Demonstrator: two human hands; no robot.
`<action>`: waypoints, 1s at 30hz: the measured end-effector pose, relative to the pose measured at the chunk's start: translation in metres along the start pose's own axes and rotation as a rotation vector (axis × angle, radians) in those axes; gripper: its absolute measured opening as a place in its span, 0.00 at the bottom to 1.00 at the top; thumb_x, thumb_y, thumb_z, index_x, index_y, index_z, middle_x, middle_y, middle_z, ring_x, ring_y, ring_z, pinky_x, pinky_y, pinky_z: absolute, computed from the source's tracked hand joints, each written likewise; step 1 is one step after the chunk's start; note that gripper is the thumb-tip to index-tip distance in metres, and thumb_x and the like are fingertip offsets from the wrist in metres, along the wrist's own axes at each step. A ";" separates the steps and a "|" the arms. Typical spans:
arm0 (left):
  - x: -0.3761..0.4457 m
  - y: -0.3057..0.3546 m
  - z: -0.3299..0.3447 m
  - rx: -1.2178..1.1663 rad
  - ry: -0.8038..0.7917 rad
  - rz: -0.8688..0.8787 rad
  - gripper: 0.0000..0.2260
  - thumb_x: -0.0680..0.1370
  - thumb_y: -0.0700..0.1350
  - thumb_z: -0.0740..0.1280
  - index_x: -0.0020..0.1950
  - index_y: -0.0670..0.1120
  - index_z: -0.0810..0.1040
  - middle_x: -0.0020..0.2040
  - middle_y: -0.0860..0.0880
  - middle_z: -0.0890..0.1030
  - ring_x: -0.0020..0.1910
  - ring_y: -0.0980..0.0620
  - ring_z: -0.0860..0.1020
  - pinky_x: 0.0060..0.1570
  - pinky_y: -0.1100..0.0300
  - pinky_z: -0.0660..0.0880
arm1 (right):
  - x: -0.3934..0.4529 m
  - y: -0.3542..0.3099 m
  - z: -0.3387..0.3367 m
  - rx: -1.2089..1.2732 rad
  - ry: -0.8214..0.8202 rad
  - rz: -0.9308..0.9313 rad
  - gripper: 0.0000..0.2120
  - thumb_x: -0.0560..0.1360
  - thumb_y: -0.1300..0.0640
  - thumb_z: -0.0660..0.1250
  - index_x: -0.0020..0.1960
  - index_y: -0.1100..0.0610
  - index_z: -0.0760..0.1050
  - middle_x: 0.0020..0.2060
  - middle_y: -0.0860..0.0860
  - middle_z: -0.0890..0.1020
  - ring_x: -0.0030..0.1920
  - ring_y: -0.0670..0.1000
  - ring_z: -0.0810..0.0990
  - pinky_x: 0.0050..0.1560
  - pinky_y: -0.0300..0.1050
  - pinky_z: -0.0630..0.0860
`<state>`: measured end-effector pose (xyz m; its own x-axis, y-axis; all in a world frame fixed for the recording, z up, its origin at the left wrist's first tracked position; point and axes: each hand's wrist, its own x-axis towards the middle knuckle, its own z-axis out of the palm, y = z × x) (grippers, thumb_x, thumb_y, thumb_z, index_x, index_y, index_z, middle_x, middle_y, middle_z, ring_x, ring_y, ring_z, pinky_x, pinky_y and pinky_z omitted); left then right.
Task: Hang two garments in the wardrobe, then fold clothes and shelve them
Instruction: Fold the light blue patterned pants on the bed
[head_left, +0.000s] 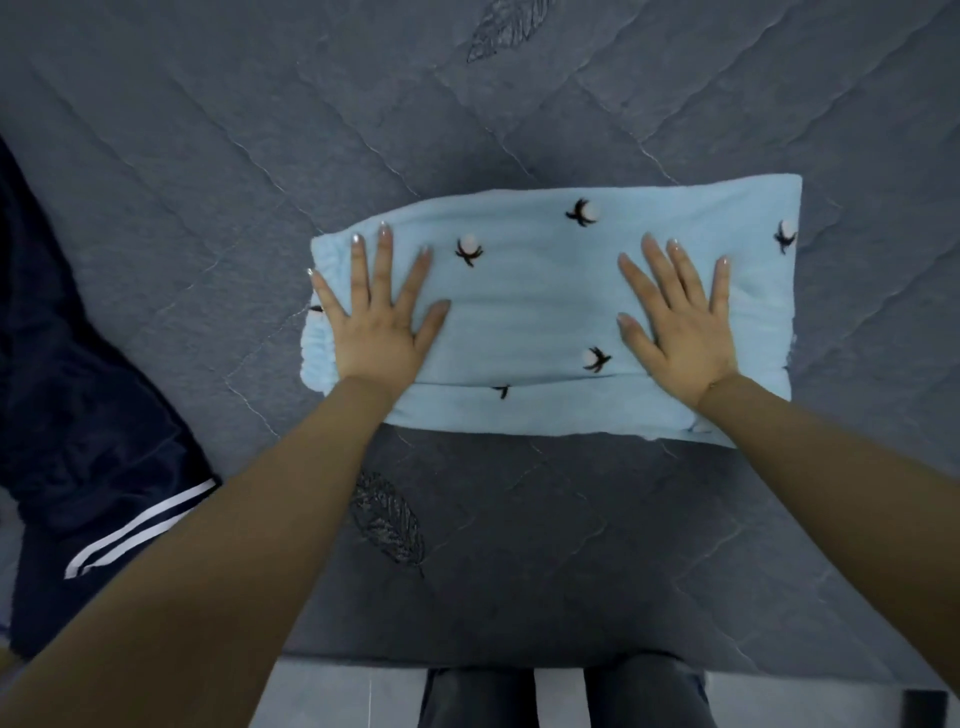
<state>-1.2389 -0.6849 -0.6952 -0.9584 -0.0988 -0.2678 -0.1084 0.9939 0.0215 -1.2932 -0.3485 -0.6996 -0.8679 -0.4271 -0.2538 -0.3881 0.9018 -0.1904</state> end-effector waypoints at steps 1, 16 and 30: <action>0.000 0.001 -0.001 0.011 -0.010 -0.009 0.28 0.81 0.66 0.45 0.79 0.60 0.43 0.80 0.48 0.43 0.78 0.44 0.41 0.69 0.30 0.37 | 0.001 0.001 0.000 0.017 0.010 -0.004 0.28 0.81 0.39 0.44 0.80 0.45 0.46 0.79 0.47 0.47 0.79 0.51 0.43 0.74 0.64 0.37; -0.002 0.198 -0.061 -0.205 -0.103 0.584 0.24 0.83 0.49 0.56 0.79 0.50 0.55 0.80 0.45 0.48 0.79 0.48 0.47 0.75 0.42 0.39 | -0.164 0.049 -0.028 0.711 0.186 0.277 0.30 0.73 0.63 0.67 0.73 0.55 0.65 0.73 0.54 0.65 0.72 0.54 0.64 0.71 0.53 0.64; 0.076 0.288 -0.026 -0.133 -0.361 0.454 0.29 0.82 0.61 0.48 0.77 0.60 0.36 0.77 0.53 0.31 0.76 0.54 0.32 0.68 0.45 0.27 | -0.133 0.130 -0.020 1.002 -0.073 -0.022 0.38 0.75 0.52 0.72 0.77 0.50 0.54 0.72 0.44 0.63 0.70 0.43 0.66 0.71 0.44 0.67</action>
<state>-1.3499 -0.4078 -0.6839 -0.7688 0.3808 -0.5137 0.2367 0.9158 0.3245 -1.2345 -0.1730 -0.6720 -0.8296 -0.4761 -0.2919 0.0657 0.4358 -0.8976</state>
